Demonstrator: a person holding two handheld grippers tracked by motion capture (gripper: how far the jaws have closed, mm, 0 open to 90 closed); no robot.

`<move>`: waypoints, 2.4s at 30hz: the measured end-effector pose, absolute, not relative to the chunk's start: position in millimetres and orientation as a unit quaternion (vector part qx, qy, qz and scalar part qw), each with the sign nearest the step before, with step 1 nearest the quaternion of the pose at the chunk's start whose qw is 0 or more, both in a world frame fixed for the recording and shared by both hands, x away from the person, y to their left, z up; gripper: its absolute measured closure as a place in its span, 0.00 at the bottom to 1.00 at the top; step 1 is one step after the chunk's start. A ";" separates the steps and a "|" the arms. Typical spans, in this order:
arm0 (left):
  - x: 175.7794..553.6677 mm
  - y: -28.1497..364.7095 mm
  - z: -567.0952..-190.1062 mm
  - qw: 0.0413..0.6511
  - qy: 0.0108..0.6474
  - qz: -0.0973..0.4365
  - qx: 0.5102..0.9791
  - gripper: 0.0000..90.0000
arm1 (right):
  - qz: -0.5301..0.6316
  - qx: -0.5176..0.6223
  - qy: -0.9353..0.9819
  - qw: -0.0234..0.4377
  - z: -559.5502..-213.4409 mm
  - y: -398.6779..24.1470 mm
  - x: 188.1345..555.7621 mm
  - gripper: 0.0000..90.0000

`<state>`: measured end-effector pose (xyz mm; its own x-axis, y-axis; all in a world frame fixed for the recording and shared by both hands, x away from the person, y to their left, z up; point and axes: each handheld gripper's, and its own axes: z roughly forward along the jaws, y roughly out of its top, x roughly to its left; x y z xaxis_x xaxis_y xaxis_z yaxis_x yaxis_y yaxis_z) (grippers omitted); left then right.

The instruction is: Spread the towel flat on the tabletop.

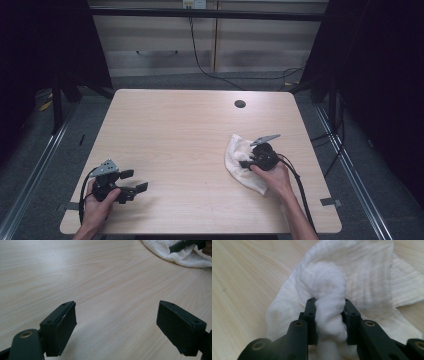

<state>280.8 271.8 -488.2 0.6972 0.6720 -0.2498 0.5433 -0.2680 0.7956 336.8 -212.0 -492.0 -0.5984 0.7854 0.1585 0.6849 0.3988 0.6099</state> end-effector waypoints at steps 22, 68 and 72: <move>282.4 268.1 -488.4 0.461 0.382 0.074 0.798 0.18 | 0.348 0.356 0.866 0.048 -494.1 -141.4 317.6 0.79; 284.3 259.3 -484.1 0.460 0.373 0.074 0.802 0.18 | 0.420 0.377 0.821 0.080 -429.4 -213.3 288.8 0.55; 284.4 258.7 -484.7 0.459 0.375 0.073 0.802 0.18 | 0.392 0.414 0.818 0.084 -448.6 -229.1 294.2 0.63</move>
<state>284.4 258.7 -484.7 0.7076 0.6692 -0.2270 0.5346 -0.2968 0.7913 294.2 -229.1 -448.6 -0.6437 0.7421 0.1870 0.6106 0.3508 0.7100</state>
